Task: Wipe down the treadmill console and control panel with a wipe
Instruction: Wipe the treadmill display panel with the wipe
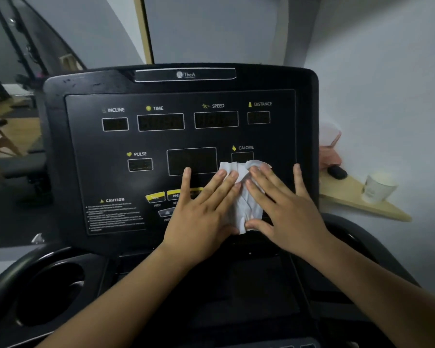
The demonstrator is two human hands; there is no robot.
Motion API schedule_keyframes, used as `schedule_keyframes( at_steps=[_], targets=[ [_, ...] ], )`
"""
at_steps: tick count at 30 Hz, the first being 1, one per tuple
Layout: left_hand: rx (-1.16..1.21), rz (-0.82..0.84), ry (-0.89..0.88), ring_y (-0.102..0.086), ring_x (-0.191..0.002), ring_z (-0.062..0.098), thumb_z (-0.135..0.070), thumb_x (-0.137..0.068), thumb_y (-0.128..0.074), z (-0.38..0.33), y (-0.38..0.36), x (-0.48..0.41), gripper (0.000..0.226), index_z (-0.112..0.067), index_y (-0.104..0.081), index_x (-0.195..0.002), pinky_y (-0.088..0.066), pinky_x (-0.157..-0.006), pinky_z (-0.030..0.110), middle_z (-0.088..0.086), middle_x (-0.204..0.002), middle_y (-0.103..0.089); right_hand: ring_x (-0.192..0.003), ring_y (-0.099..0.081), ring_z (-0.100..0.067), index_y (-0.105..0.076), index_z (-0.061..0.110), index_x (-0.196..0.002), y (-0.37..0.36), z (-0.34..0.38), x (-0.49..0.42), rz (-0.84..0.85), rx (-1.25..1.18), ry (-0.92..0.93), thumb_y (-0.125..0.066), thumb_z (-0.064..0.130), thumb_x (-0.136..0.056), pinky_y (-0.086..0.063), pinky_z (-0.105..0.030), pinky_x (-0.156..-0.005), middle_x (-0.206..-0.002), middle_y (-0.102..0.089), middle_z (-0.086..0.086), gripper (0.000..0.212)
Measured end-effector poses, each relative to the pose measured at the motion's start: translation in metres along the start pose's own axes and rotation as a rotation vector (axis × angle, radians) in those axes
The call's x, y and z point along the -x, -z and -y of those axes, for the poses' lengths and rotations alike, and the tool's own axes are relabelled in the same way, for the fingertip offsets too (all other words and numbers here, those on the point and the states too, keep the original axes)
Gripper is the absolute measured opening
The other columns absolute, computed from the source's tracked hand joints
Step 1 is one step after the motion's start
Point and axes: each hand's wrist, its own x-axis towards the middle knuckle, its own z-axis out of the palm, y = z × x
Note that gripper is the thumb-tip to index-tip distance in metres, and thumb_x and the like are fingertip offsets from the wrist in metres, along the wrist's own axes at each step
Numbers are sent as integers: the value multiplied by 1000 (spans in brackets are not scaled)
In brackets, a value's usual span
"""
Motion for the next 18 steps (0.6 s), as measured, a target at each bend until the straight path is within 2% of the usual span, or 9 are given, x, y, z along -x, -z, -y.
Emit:
schedule_keyframes(
  at_steps=[6, 10, 14, 18],
  targets=[
    [2, -3, 84, -18, -148, 19, -63, -90, -36, 45, 2, 44, 77, -16, -32, -151, -8, -113, 69, 3, -159, -25, -149, -7, -20, -29, 10, -149, 6, 52, -37, -4, -23, 72, -31, 62, -87, -6, -69, -112, -160, -18, -8, 81],
    [-1, -21, 125, -21, -147, 19, -63, -88, -41, 75, 3, 73, 79, -16, -32, -151, -7, -113, 69, 3, -158, -26, -149, -11, -21, -30, 8, -148, 9, 90, -62, -31, -33, 119, -45, 60, -87, -7, -68, -112, -159, -20, -10, 81],
    [-20, -45, 156, -21, -147, 19, -63, -84, -55, 103, 2, 102, 85, -16, -30, -152, -5, -114, 68, 3, -159, -25, -149, -10, -22, -26, 8, -148, 13, 126, -83, -28, -20, 155, -42, 60, -89, -8, -68, -112, -160, -19, -11, 81],
    [-28, -45, 180, -20, -148, 19, -61, -81, -62, 127, 2, 124, 90, -17, -30, -152, -8, -112, 70, 2, -160, -24, -148, -12, -24, -30, 4, -146, 17, 161, -101, -32, -37, 179, -56, 58, -83, -9, -69, -111, -158, -24, -13, 86]
  ],
)
